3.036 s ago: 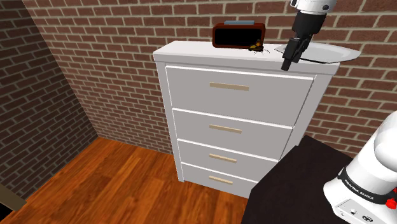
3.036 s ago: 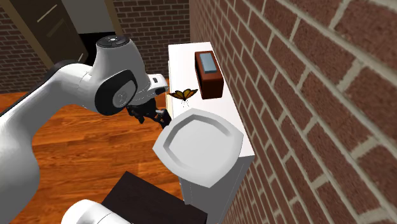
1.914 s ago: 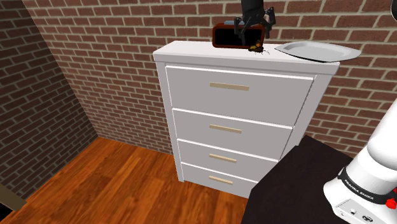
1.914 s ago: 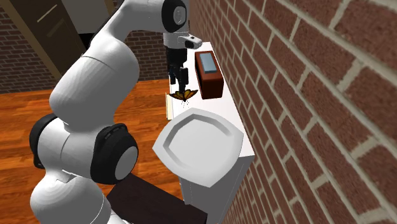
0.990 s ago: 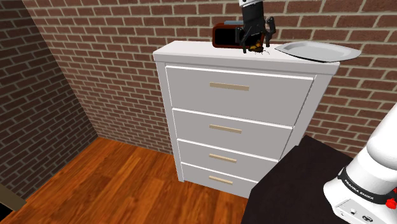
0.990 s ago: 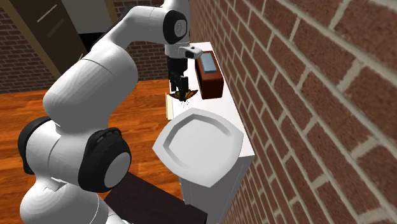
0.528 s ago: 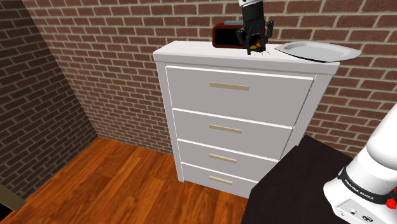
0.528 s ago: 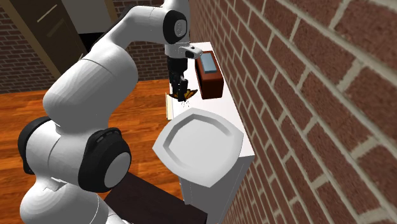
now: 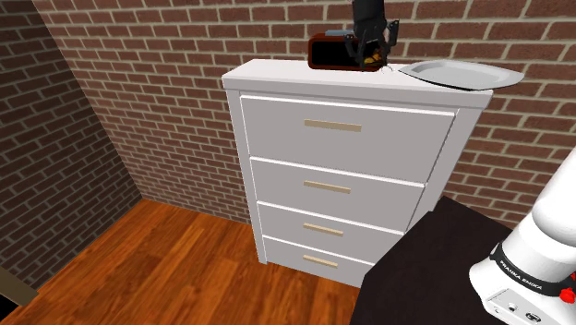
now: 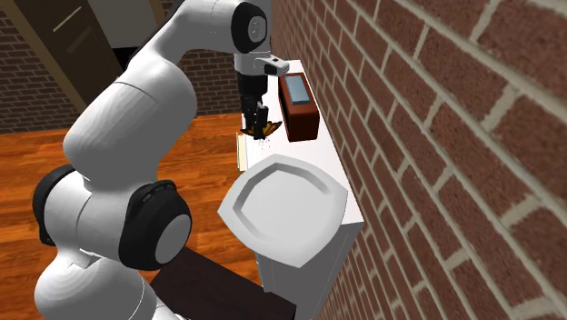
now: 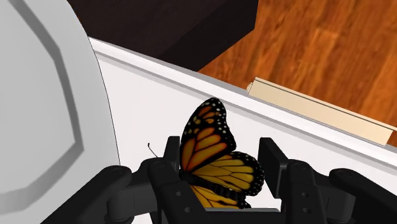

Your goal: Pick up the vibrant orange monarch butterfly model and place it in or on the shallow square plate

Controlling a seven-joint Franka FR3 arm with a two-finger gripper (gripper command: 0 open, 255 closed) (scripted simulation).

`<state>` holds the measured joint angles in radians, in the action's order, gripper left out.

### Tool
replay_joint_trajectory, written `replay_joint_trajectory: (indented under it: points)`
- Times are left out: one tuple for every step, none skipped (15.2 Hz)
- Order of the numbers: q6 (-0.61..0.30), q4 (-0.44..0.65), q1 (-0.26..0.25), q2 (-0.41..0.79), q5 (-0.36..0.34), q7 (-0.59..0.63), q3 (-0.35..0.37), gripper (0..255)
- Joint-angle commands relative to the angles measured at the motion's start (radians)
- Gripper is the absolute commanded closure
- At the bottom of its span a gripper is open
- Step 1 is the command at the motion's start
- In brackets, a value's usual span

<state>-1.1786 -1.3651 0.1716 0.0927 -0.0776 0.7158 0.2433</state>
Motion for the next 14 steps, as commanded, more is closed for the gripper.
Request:
replay_joint_trajectory:
  points:
    - [0.033,0.045,-0.003,0.014,-0.003,0.002,0.002,255]
    - [0.05,0.07,-0.005,0.022,-0.006,0.002,0.003,255]
    - [0.067,0.096,-0.006,0.03,-0.008,0.003,0.003,255]
    - [0.085,0.122,-0.008,0.04,-0.01,0.003,0.004,255]
    - [0.103,0.15,-0.01,0.049,-0.013,0.004,0.005,255]
    - [0.121,0.179,-0.013,0.06,-0.016,0.004,0.006,255]
    - [0.141,0.209,-0.015,0.071,-0.019,0.005,0.007,255]
    - [0.16,0.24,-0.018,0.083,-0.023,0.006,0.008,255]
    - [0.181,0.274,-0.021,0.096,-0.027,0.006,0.009,255]
    - [0.202,0.309,-0.025,0.111,-0.031,0.007,0.011,255]
    - [0.225,0.346,-0.029,0.126,-0.036,0.008,0.012,255]
    - [0.249,0.387,-0.034,0.144,-0.042,0.009,0.013,255]
    - [0.225,0.314,-0.013,0.092,-0.032,-0.014,0.004,255]
    - [0.205,0.25,0.007,0.045,-0.025,-0.037,-0.004,255]
